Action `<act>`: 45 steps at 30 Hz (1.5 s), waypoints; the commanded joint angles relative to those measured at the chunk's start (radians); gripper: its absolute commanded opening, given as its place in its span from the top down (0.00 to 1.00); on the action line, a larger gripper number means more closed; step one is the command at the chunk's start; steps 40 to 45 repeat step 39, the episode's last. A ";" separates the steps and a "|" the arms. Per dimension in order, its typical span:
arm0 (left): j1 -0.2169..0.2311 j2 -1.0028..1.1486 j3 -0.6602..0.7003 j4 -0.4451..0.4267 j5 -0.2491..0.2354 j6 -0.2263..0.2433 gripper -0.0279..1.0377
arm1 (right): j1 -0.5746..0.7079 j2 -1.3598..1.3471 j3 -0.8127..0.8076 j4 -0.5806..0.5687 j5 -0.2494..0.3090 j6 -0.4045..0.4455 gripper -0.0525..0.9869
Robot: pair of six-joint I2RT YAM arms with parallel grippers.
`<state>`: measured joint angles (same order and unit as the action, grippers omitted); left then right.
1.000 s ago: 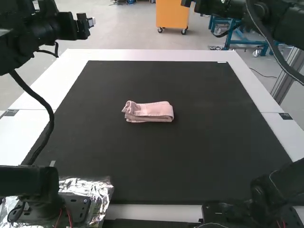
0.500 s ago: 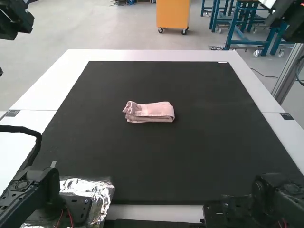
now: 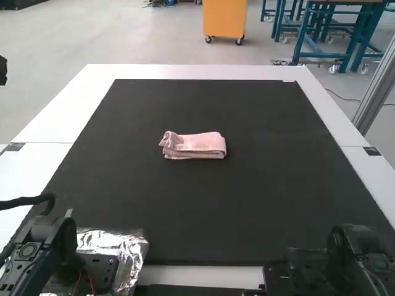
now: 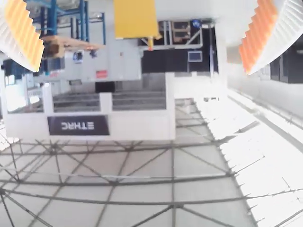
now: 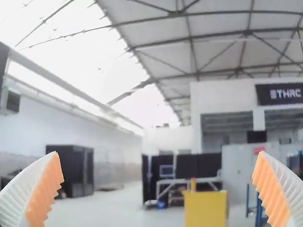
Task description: Fold the towel.
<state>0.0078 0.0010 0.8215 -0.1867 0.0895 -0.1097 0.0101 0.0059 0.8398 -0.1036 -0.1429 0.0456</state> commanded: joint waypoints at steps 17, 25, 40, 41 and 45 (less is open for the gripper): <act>0.000 -0.001 -0.822 0.483 -0.074 0.084 0.06 | -0.013 -0.003 -0.837 0.438 0.193 -0.191 0.06; 0.009 -0.001 -0.822 0.179 -0.073 -0.087 0.06 | -0.015 -0.004 -0.841 0.107 0.147 -0.205 0.07; 0.009 -0.001 -0.822 0.179 -0.073 -0.087 0.06 | -0.015 -0.004 -0.841 0.104 0.146 -0.207 0.07; 0.009 -0.001 -0.822 0.179 -0.073 -0.087 0.06 | -0.015 -0.004 -0.841 0.104 0.146 -0.207 0.07; 0.009 -0.001 -0.822 0.179 -0.073 -0.087 0.06 | -0.015 -0.004 -0.841 0.104 0.146 -0.207 0.07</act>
